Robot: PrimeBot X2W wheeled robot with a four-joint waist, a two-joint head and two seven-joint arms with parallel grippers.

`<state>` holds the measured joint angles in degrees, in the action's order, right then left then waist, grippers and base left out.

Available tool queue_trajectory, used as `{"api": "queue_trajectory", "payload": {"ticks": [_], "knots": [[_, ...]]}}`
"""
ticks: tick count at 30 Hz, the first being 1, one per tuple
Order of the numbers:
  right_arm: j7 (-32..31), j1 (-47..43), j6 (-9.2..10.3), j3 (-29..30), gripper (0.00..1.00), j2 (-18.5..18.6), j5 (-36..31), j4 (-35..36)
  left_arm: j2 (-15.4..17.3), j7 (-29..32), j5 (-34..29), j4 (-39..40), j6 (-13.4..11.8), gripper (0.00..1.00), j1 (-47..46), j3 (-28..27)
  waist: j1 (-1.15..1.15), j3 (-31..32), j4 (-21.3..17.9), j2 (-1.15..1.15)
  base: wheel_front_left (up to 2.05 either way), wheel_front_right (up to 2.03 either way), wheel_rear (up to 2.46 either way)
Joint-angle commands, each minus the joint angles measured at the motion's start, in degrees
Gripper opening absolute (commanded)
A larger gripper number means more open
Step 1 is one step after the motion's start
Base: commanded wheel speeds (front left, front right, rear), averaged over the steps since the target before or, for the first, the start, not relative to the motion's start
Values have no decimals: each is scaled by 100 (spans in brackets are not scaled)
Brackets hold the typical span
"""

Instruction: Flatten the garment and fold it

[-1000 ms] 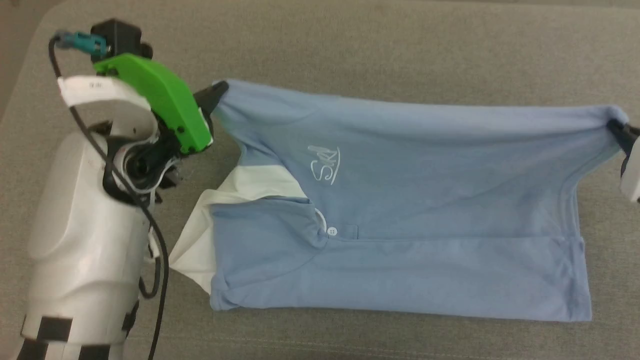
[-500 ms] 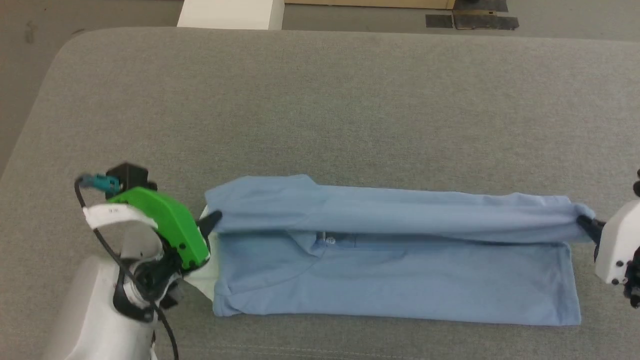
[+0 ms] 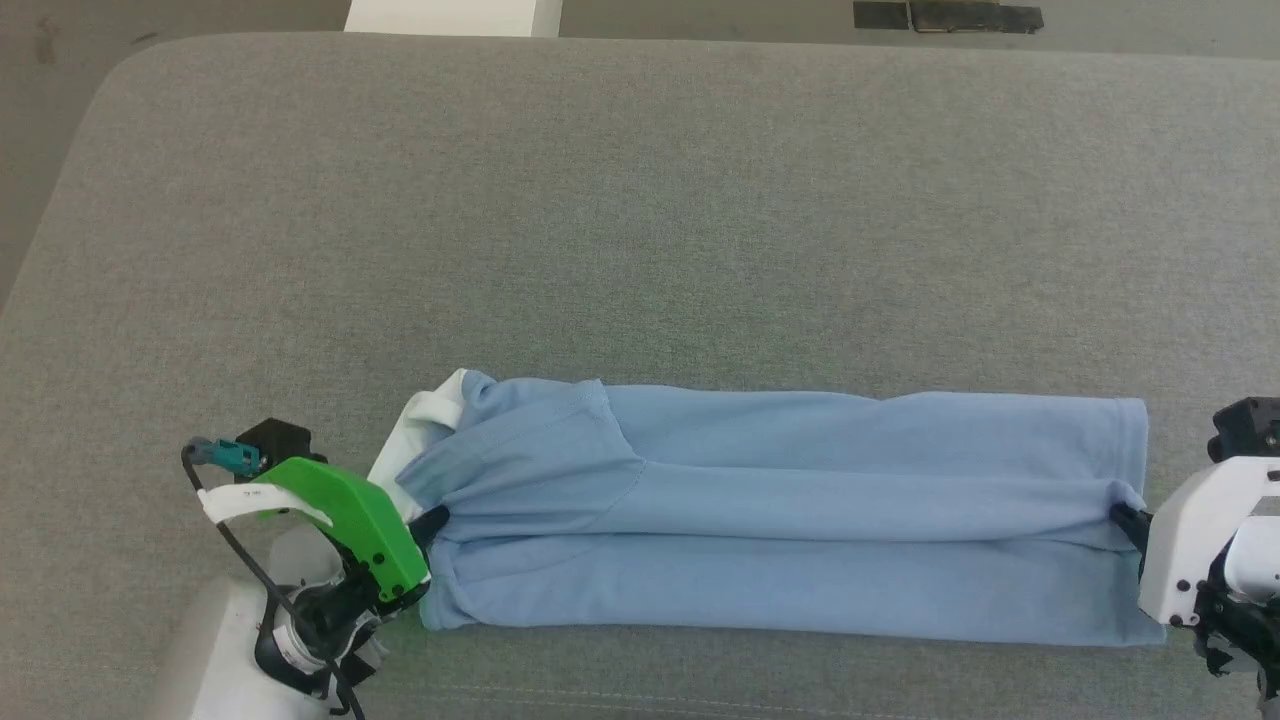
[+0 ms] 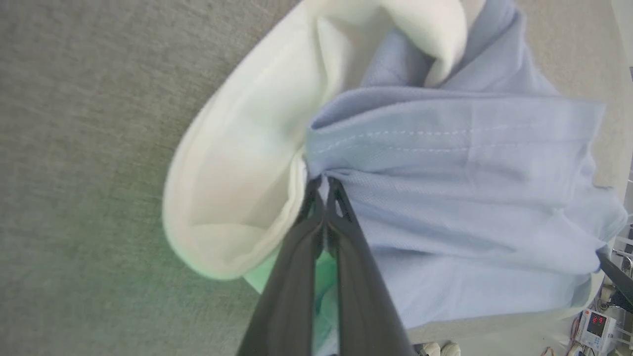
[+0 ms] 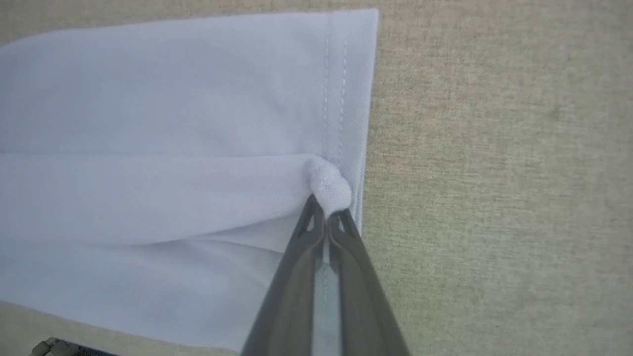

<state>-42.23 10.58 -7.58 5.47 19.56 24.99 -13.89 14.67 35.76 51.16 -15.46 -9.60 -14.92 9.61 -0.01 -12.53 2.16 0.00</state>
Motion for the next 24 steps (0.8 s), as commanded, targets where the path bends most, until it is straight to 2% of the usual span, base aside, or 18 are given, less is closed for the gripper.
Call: {"api": "queue_trajectory", "payload": {"ticks": [1, 2, 3, 4, 8, 15, 19, 24], "knots": [[47, 9, 9, -48, 0, -68, -35, -108, -21, -12, -51, -149, 14, 0, -54, 25, 1, 6, -13, 0, 0, 0, 0], [82, 31, 9, -68, 36, -77, -26, -142, -4, -60, -97, -178, 36, 24, -96, 43, 1, 21, -17, 0, 0, 0, 0], [116, 48, 9, -78, 100, -69, -15, -157, 1, -73, -103, -203, 53, 78, -123, 48, 1, 44, -18, 0, 0, 0, 0], [157, 61, 9, -82, 100, -51, 9, -168, 35, -87, -136, -216, 77, 100, -155, 64, 1, 83, -18, 0, 0, 0, 0], [275, 25, 9, -16, 100, 35, 138, -68, 201, -56, -216, -120, 132, 100, -230, 88, 1, 274, -10, 0, 0, 0, 0], [186, -165, 9, 258, 100, 250, 421, 436, 517, -107, -287, 616, -16, 100, -306, -149, 1, 641, -10, 0, 0, 0, 0], [120, -247, 9, 389, 100, 392, 491, 605, 592, -1014, -529, 1125, 187, 100, -379, -421, 1, 674, -6, 0, 0, 0, 0], [6, -326, 9, 231, 100, 651, 616, 555, 732, -2927, -1406, 1390, 832, 100, -343, -402, 1, 534, 24, 0, 0, 0, 0]]}}
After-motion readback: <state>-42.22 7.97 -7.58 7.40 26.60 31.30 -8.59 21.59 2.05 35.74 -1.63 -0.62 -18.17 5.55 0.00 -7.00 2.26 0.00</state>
